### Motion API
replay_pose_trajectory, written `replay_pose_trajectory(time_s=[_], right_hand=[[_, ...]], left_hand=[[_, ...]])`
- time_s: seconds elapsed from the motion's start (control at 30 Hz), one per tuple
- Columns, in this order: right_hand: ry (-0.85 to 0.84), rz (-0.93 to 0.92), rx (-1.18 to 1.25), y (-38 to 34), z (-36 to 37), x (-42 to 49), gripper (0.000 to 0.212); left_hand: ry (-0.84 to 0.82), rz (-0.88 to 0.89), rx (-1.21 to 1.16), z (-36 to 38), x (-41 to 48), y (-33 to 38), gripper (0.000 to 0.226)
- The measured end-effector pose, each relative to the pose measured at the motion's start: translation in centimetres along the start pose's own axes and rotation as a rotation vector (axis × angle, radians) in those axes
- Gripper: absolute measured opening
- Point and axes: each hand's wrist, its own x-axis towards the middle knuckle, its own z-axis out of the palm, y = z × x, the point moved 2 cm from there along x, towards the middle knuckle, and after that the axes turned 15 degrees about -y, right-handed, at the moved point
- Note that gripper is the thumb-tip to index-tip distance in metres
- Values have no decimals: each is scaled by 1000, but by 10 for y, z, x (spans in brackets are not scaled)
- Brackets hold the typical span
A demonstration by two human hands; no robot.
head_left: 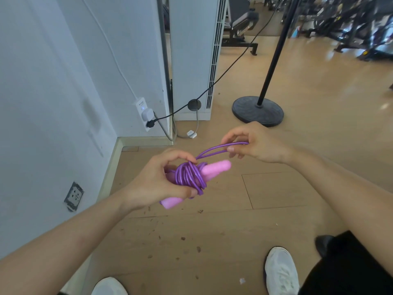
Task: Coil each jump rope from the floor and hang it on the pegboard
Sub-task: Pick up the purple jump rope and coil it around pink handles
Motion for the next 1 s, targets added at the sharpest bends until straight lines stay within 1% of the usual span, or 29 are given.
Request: replay_pose_trajectory(time_s=[0.07, 0.17, 0.23, 0.33, 0.4, 0.5, 0.6, 0.7, 0.73, 0.83, 0.87, 0.93, 1.0], right_hand=[[39, 25, 31, 5, -4, 0, 16], [62, 72, 86, 13, -7, -2, 17], [51, 103, 106, 16, -6, -3, 19], [44, 115, 109, 16, -3, -2, 18], [33, 101, 111, 13, -1, -2, 16], [23, 69, 159, 8, 3, -3, 14], [-48, 47, 189, 0, 9, -4, 17], [-121, 89, 145, -5, 14, -6, 29], [-122, 101, 104, -6, 15, -7, 28], [-64, 84, -11, -9, 17, -6, 15], [-45, 66, -11, -11, 18, -5, 13], [-22, 21, 63, -18, 23, -6, 9], [-37, -16, 140, -25, 33, -6, 7]], left_hand=[[29, -23, -218, -3, 0, -5, 59], [66, -77, -561, -5, 1, -11, 67], [58, -74, -676, -6, 2, -9, 66], [74, -56, -798, -8, 4, -4, 46], [121, -85, -927, -8, 5, -2, 36], [196, -107, -1047, -12, 6, -1, 32], [231, -125, -1074, -17, 7, -5, 37], [264, -143, -1087, -21, 8, -8, 40], [273, -144, -1086, -22, 8, -10, 40], [292, -179, -1012, -25, 10, -17, 37], [303, -201, -971, -26, 10, -19, 36], [337, -239, -878, -25, 10, -23, 37], [375, -267, -759, -23, 9, -25, 52]])
